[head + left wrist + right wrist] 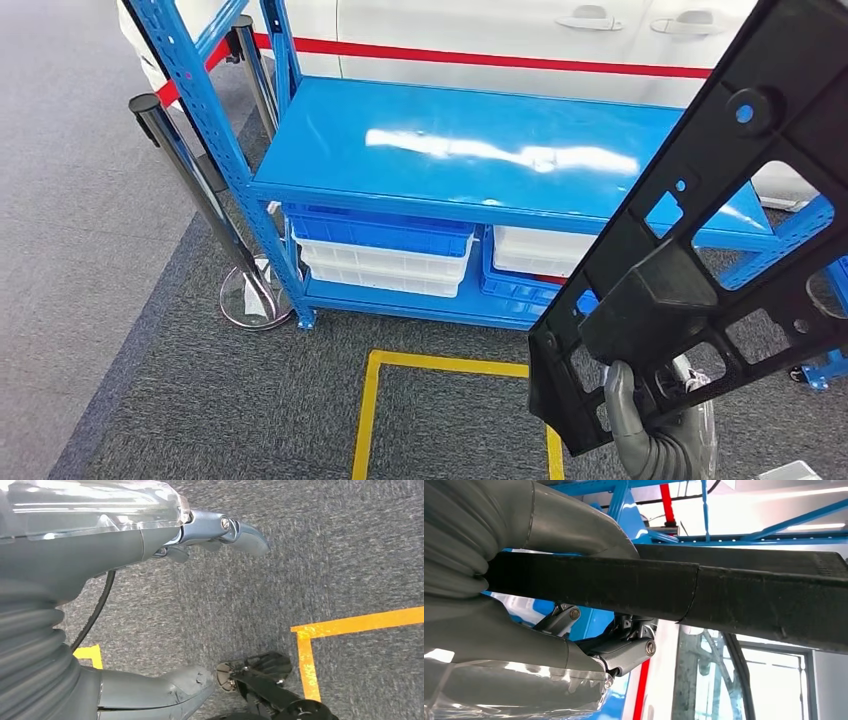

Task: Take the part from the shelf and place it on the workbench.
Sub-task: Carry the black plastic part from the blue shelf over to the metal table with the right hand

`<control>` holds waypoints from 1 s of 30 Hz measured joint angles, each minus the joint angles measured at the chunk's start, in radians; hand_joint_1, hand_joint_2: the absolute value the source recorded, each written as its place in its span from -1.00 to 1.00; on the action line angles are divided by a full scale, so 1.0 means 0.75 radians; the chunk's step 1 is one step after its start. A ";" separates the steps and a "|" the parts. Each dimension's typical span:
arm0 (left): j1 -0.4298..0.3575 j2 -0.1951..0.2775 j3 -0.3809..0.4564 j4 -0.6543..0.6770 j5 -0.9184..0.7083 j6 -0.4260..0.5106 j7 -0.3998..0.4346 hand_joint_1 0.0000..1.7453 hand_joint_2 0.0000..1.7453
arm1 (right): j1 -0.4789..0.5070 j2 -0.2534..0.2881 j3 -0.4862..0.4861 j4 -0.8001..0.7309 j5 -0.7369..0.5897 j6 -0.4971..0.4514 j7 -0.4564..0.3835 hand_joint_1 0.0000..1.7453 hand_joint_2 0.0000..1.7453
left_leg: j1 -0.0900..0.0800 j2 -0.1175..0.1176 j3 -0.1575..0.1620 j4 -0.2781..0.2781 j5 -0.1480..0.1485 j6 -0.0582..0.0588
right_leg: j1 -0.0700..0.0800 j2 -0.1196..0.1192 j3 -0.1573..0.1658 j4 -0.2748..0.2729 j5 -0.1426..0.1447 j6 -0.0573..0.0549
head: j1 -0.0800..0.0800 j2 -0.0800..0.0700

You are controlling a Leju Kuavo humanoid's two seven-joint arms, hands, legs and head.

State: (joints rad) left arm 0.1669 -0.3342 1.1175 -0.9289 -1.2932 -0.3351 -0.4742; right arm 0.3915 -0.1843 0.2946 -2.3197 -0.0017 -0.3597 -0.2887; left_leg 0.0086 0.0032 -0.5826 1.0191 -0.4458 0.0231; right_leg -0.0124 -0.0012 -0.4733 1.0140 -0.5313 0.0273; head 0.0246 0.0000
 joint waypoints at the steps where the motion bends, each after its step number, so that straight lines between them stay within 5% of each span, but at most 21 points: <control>1: 0.000 0.000 -0.001 0.000 0.002 0.000 0.002 -1.00 1.00 | 0.001 0.000 0.000 0.000 0.000 0.000 -0.001 1.00 1.00 | 0.000 0.000 -0.002 -0.002 0.008 -0.009 | 0.005 0.001 0.014 -0.032 -0.003 -0.006 | 0.001 0.000; 4: 0.002 0.001 -0.001 -0.001 0.003 -0.001 0.005 -1.00 1.00 | 0.001 0.001 0.000 0.000 0.001 -0.002 -0.002 1.00 1.00 | 0.003 -0.001 -0.009 0.003 0.008 -0.035 | 0.003 -0.004 0.001 -0.049 0.025 -0.034 | 0.004 0.000; 6: 0.004 0.002 -0.001 -0.003 0.003 -0.002 0.006 -1.00 1.00 | 0.001 0.002 0.000 0.000 0.001 -0.002 -0.003 1.00 1.00 | 0.004 -0.002 -0.040 0.088 -0.082 -0.045 | -0.002 -0.011 -0.020 -0.057 0.050 -0.056 | 0.000 0.000; 8: 0.004 0.003 -0.001 -0.004 0.003 -0.002 0.006 -1.00 1.00 | 0.002 0.004 0.000 0.000 0.001 -0.003 -0.003 1.00 1.00 | 0.004 -0.003 -0.087 0.251 -0.199 -0.052 | 0.002 -0.014 -0.051 -0.051 0.069 -0.065 | -0.002 0.000; 10: 0.004 0.003 -0.001 -0.004 0.003 -0.002 0.006 -1.00 1.00 | 0.002 0.006 0.000 0.000 0.001 -0.004 -0.003 1.00 1.00 | 0.004 -0.002 -0.095 0.354 -0.224 -0.057 | 0.004 -0.016 -0.087 -0.038 0.087 -0.063 | -0.002 0.000; 11: 0.004 0.003 -0.001 -0.004 0.003 -0.002 0.006 -1.00 1.00 | 0.003 0.007 0.000 0.000 0.001 -0.005 -0.003 1.00 1.00 | 0.004 -0.002 -0.067 0.338 -0.197 -0.057 | 0.005 -0.016 -0.105 -0.028 0.094 -0.061 | -0.003 0.000; 13: 0.004 0.003 -0.002 -0.004 0.002 -0.002 0.007 -1.00 1.00 | 0.003 0.008 0.000 0.000 0.001 -0.008 -0.003 1.00 1.00 | 0.004 -0.002 0.048 0.183 -0.133 -0.051 | 0.005 -0.016 -0.137 -0.005 0.104 -0.054 | -0.003 0.000; 15: 0.003 0.004 -0.003 -0.004 0.001 -0.002 0.007 -1.00 1.00 | 0.004 0.008 0.000 0.000 0.002 -0.013 -0.003 1.00 1.00 | 0.000 -0.004 0.145 0.024 -0.124 -0.039 | 0.008 -0.016 -0.159 0.015 0.112 -0.042 | -0.002 0.000; 18: 0.005 0.003 -0.005 -0.005 0.001 -0.002 0.007 -1.00 1.00 | 0.010 0.008 0.000 0.000 0.003 -0.016 -0.004 1.00 1.00 | -0.005 -0.005 0.153 -0.026 -0.121 -0.017 | 0.008 -0.016 -0.172 0.020 0.132 -0.015 | -0.004 0.000; 20: 0.005 0.001 -0.006 -0.006 0.001 -0.002 0.007 -1.00 1.00 | 0.014 0.008 0.000 0.000 0.004 -0.017 -0.005 1.00 1.00 | 0.001 0.000 0.136 -0.036 -0.096 0.005 | 0.004 -0.010 -0.188 0.050 0.093 0.000 | -0.002 0.000; 24: 0.005 0.000 -0.010 -0.007 0.001 -0.005 0.007 -1.00 1.00 | 0.017 0.009 0.000 0.000 0.004 -0.022 -0.007 1.00 1.00 | 0.002 0.008 0.080 -0.037 -0.050 0.021 | -0.004 -0.004 -0.266 0.322 -0.109 0.021 | 0.006 0.000; 26: 0.005 0.000 -0.011 -0.007 0.001 -0.007 0.007 -1.00 1.00 | 0.018 0.008 0.000 0.000 0.004 -0.024 -0.007 1.00 1.00 | 0.002 0.009 0.053 -0.029 -0.032 0.017 | -0.008 -0.004 -0.237 0.348 -0.088 0.026 | 0.007 0.000; 28: 0.004 0.000 -0.012 -0.007 0.001 -0.010 0.007 -1.00 1.00 | 0.017 0.008 -0.002 0.000 0.000 -0.026 -0.007 1.00 1.00 | 0.003 0.008 0.030 -0.018 -0.020 0.010 | -0.013 -0.003 -0.121 0.191 -0.019 0.025 | 0.007 0.000; 30: 0.004 0.000 -0.013 -0.007 0.001 -0.011 0.006 -1.00 1.00 | 0.015 0.008 -0.007 -0.002 -0.006 -0.027 -0.007 1.00 1.00 | 0.001 0.006 0.015 -0.008 -0.009 -0.004 | -0.009 0.000 -0.018 0.024 0.004 0.014 | 0.007 0.000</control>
State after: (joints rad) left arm 0.1698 -0.3342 1.1075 -0.9339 -1.2926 -0.3436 -0.4697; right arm 0.4030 -0.1781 0.2891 -2.3211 -0.0066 -0.3802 -0.2943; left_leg 0.0090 0.0078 -0.5714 1.0134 -0.4524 0.0205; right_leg -0.0192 -0.0013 -0.4868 1.0321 -0.5285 0.0382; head 0.0295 0.0000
